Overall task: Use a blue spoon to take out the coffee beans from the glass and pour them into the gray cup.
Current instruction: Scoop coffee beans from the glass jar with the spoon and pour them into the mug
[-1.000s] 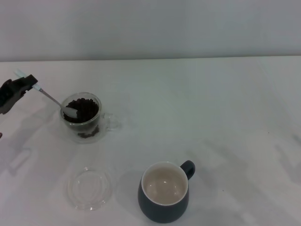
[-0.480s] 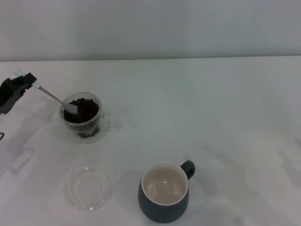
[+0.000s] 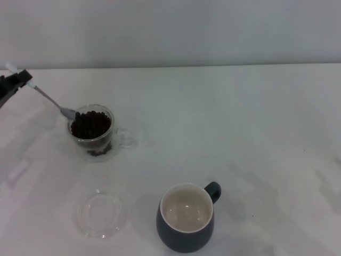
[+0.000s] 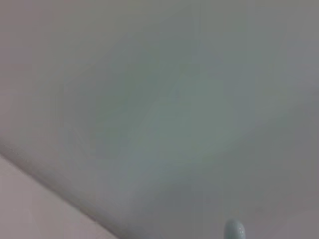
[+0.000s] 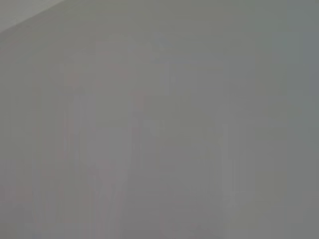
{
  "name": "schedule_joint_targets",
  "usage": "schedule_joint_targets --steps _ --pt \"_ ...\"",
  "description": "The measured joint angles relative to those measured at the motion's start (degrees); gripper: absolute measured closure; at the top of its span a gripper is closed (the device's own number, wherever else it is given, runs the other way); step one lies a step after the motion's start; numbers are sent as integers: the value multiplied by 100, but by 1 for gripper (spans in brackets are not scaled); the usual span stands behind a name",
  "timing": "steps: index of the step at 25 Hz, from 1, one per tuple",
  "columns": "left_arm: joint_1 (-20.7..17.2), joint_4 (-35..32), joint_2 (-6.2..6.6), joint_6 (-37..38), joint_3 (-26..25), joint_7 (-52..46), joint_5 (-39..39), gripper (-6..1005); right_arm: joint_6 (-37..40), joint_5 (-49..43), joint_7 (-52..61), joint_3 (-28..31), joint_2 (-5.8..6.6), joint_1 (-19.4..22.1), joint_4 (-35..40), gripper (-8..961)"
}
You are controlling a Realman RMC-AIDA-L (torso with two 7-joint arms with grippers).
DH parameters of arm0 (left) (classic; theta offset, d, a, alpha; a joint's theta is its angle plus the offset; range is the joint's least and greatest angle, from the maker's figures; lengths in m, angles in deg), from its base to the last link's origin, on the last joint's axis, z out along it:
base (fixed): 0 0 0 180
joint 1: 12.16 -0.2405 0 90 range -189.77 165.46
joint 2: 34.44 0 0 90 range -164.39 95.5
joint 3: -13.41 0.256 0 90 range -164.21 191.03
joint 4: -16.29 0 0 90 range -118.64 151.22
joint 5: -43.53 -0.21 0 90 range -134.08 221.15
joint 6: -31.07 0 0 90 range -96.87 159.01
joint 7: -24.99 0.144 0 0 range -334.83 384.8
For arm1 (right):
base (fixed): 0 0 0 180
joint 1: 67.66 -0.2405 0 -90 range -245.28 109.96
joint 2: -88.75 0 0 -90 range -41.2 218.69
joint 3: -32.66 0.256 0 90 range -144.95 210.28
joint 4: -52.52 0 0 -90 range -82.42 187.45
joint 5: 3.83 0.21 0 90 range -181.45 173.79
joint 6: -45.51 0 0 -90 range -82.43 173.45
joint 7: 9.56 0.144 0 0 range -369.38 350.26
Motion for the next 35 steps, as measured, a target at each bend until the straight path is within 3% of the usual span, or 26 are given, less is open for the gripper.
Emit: schedule_joint_targets --steps 6,14,21,31,35 --pt "219 -13 18 -108 15 33 -317 871 -21 0 0 0 -14 10 0 362" --pt "467 -62 -104 -297 17 318 -884 871 -24 1 0 0 -15 25 16 362" --pt "517 -52 -158 -533 15 378 -1037 872 -56 1 0 0 -15 24 13 362" --pt "485 -8 -378 -625 -9 270 -1030 873 -123 4 -2 18 -15 -2 9 362" --pt "453 20 -401 -633 -29 -12 -1011 872 -127 14 -6 34 -9 -18 9 362"
